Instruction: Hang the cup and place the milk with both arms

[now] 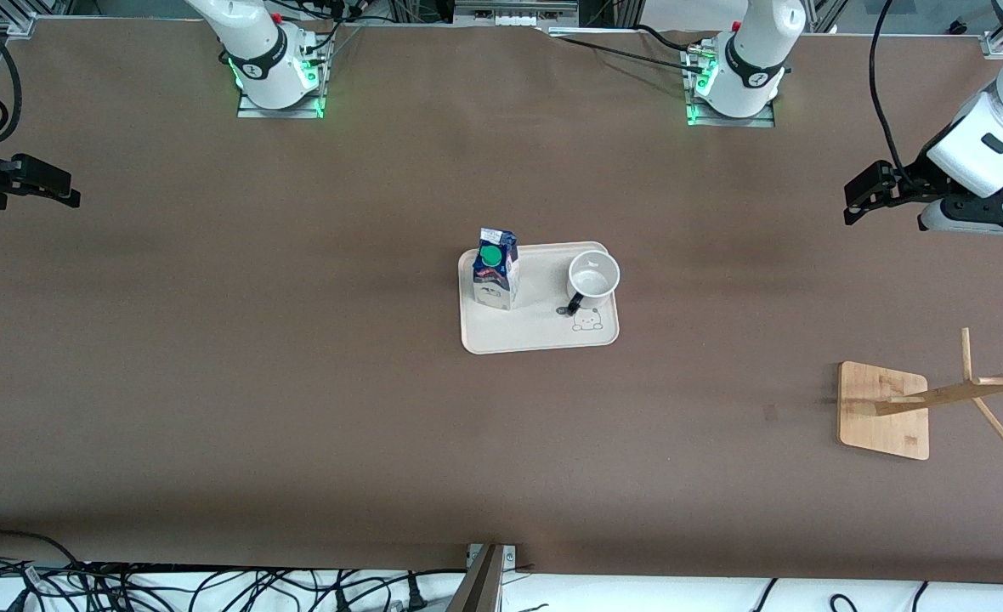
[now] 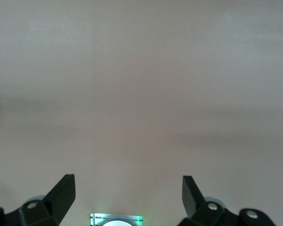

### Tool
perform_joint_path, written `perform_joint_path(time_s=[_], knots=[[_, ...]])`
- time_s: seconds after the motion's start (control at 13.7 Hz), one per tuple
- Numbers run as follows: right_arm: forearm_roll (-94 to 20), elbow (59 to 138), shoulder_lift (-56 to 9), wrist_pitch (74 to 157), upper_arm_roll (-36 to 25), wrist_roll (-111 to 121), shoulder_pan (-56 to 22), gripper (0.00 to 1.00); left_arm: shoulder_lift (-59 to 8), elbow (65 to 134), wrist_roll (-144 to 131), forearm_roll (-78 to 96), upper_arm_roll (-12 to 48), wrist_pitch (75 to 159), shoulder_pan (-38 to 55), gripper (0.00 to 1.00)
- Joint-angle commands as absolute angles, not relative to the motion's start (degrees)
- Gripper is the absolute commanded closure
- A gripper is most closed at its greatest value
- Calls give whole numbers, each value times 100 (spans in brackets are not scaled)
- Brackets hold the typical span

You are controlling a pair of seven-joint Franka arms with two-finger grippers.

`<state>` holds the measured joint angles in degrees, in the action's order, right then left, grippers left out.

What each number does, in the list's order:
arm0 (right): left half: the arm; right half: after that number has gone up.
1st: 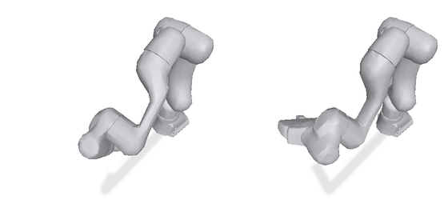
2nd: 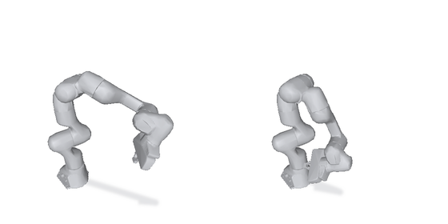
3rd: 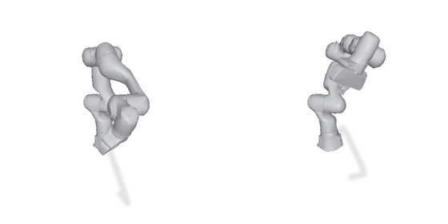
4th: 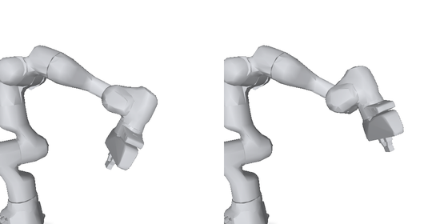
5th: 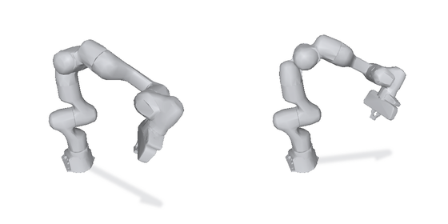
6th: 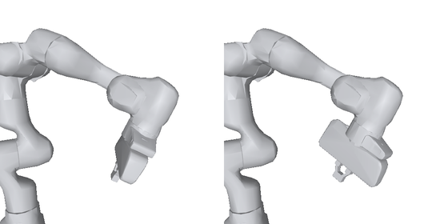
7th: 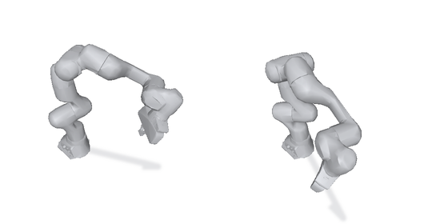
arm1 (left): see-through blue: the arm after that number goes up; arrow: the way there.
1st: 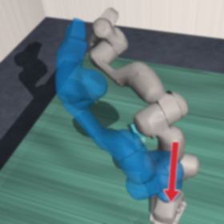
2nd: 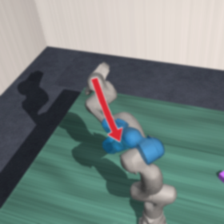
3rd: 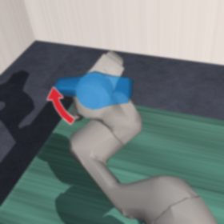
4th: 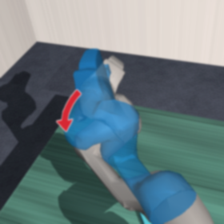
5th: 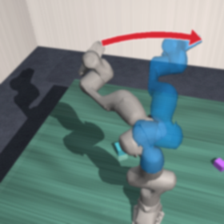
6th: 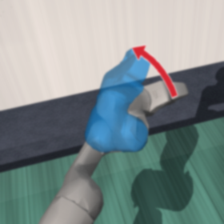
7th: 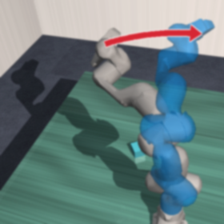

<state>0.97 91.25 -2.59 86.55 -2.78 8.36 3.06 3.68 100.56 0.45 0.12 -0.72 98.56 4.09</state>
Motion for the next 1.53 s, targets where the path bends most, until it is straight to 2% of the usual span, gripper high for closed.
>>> perform_joint_path(time_s=[0.0, 0.36, 0.58, 0.95, 1.46], knots=[[132, 8991, -308, 8596, -237, 879, 343, 0, 281, 9861, 35, 123, -44, 9712, 360, 0], [-130, 9009, -457, 8342, -220, 809, 282, 0, 264, 9853, 35, 123, -53, 9712, 352, 0], [-413, 9009, -659, 8419, -220, 765, -296, 0, 229, 9835, 35, 141, -53, 9747, 343, 0], [-1036, 8991, -1133, 9034, -220, -41, -1316, 0, 45, 9668, 26, 132, -53, 9756, 352, 0], [-1046, 8948, -1520, 10273, -229, -1659, -2793, 0, -79, 9554, 35, 79, 26, 9738, 396, 0]])
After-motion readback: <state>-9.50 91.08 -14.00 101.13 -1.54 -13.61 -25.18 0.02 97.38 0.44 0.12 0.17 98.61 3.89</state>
